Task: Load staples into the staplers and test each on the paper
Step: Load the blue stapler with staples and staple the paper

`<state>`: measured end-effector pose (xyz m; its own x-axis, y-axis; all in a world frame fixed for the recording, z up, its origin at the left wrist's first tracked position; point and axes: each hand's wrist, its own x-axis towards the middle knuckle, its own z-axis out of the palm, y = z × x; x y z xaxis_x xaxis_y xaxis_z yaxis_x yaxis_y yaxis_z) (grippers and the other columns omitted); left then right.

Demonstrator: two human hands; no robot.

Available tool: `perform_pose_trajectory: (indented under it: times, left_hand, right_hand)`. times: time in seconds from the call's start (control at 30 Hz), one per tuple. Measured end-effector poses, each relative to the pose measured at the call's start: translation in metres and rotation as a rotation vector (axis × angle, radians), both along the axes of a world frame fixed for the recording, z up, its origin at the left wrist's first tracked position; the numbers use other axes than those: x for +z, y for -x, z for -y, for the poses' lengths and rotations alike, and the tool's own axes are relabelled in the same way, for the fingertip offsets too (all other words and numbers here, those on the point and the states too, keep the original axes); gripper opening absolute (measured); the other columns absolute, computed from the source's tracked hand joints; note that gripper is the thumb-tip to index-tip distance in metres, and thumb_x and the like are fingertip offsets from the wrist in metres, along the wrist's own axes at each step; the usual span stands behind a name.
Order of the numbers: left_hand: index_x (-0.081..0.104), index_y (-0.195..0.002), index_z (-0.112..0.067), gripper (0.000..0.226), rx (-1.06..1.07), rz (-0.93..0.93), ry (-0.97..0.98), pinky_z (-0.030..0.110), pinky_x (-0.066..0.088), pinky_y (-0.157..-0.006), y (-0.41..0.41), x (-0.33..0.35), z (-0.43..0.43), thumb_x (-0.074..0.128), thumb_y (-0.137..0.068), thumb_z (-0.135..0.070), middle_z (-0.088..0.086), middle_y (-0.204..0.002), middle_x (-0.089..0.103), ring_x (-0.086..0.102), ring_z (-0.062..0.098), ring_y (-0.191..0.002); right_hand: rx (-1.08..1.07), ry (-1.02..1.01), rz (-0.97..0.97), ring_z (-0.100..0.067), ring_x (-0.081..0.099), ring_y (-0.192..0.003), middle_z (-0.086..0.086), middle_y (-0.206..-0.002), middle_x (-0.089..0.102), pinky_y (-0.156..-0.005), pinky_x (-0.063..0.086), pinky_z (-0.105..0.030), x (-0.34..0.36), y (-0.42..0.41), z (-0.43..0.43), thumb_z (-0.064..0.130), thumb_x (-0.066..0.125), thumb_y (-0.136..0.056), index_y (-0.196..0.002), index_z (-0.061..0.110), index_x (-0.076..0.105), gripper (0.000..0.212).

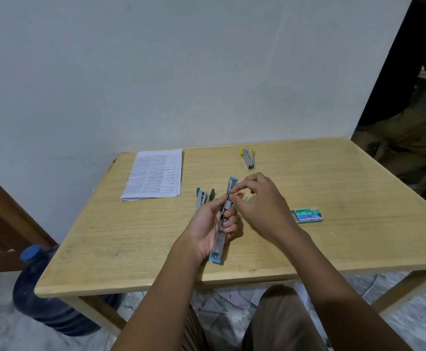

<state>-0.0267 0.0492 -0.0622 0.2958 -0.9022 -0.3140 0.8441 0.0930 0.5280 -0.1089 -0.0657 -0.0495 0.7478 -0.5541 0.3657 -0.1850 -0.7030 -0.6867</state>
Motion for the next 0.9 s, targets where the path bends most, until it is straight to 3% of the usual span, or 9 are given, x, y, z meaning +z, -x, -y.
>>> perform_pose_trajectory:
  times: [0.2,0.33,0.5,0.63,0.73,0.9]
  left_hand:
    - [0.052,-0.086,-0.009,0.024,-0.005,0.036,-0.002,0.018,0.032,-0.038,-0.002,-0.004,0.001,0.043,-0.101,-0.026,0.0,-0.054,0.042,0.039,0.009,-0.041]
    - [0.052,-0.083,-0.008,0.027,-0.018,0.017,0.011,0.018,0.033,-0.038,-0.001,-0.005,0.002,0.042,-0.101,-0.025,0.001,-0.055,0.044,0.04,0.01,-0.041]
    - [0.055,-0.09,-0.007,0.026,-0.049,-0.033,0.043,0.021,0.038,-0.039,-0.002,-0.006,0.001,0.041,-0.102,-0.025,0.002,-0.058,0.043,0.041,0.011,-0.044]
    - [0.059,-0.09,-0.007,0.027,-0.031,-0.049,0.037,0.021,0.038,-0.04,-0.002,-0.006,0.002,0.041,-0.102,-0.024,0.001,-0.059,0.044,0.041,0.011,-0.045]
    - [0.061,-0.088,-0.007,0.03,-0.027,-0.041,0.038,0.02,0.036,-0.04,-0.003,-0.007,0.002,0.041,-0.102,-0.024,0.001,-0.06,0.044,0.039,0.011,-0.046]
    - [0.062,-0.09,-0.006,0.03,-0.029,-0.031,0.037,0.021,0.038,-0.04,-0.003,-0.009,0.002,0.041,-0.103,-0.023,0.002,-0.062,0.042,0.04,0.011,-0.047]
  right_hand:
    - [0.237,0.193,-0.078,0.002,0.042,-0.107,0.019,-0.112,0.05,-0.081,0.04,-0.024,-0.003,0.018,0.007,0.029,0.057,-0.094,-0.103,0.035,0.072,0.018]
    - [0.314,0.36,-0.198,0.001,0.036,-0.11,0.018,-0.127,0.047,-0.088,0.034,-0.028,0.0,0.023,0.019,0.044,0.04,-0.096,-0.114,0.042,0.068,0.033]
    - [0.258,0.632,-0.244,-0.014,0.043,-0.123,0.007,-0.137,0.05,-0.095,0.039,-0.038,0.008,0.019,0.033,0.053,0.03,-0.097,-0.121,0.04,0.066,0.045]
    - [0.183,0.734,-0.216,-0.021,0.049,-0.122,0.0,-0.134,0.055,-0.089,0.045,-0.043,0.008,0.013,0.033,0.049,0.036,-0.096,-0.114,0.036,0.07,0.04]
    - [0.122,0.749,-0.215,-0.023,0.051,-0.123,-0.002,-0.133,0.057,-0.088,0.045,-0.043,0.006,0.009,0.028,0.048,0.036,-0.095,-0.112,0.031,0.071,0.043]
    - [0.113,0.484,-0.179,-0.011,0.047,-0.116,0.011,-0.129,0.051,-0.091,0.041,-0.036,0.006,0.013,0.021,0.057,0.028,-0.094,-0.121,0.036,0.064,0.05]
